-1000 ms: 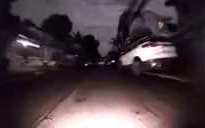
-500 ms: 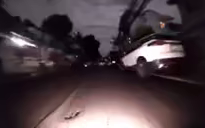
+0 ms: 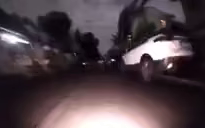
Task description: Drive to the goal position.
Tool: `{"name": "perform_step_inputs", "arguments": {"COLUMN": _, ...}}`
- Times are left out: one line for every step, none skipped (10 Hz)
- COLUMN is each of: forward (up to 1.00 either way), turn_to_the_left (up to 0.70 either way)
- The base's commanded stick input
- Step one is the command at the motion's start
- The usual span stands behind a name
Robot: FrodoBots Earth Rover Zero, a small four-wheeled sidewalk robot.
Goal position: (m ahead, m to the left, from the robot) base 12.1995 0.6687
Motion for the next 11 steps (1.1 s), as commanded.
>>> {"name": "perform_step_inputs", "arguments": {"forward": 1.00, "turn_to_the_left": 0.00}}
{"name": "perform_step_inputs", "arguments": {"forward": 1.00, "turn_to_the_left": 0.00}}
{"name": "perform_step_inputs", "arguments": {"forward": 1.00, "turn_to_the_left": 0.00}}
{"name": "perform_step_inputs", "arguments": {"forward": 1.00, "turn_to_the_left": 0.00}}
{"name": "perform_step_inputs", "arguments": {"forward": 1.00, "turn_to_the_left": 0.00}}
{"name": "perform_step_inputs", "arguments": {"forward": 1.00, "turn_to_the_left": 0.00}}
{"name": "perform_step_inputs", "arguments": {"forward": 1.00, "turn_to_the_left": 0.00}}
{"name": "perform_step_inputs", "arguments": {"forward": 1.00, "turn_to_the_left": 0.00}}
{"name": "perform_step_inputs", "arguments": {"forward": 1.00, "turn_to_the_left": 0.00}}
{"name": "perform_step_inputs", "arguments": {"forward": 1.00, "turn_to_the_left": 0.00}}
{"name": "perform_step_inputs", "arguments": {"forward": 1.00, "turn_to_the_left": 0.00}}
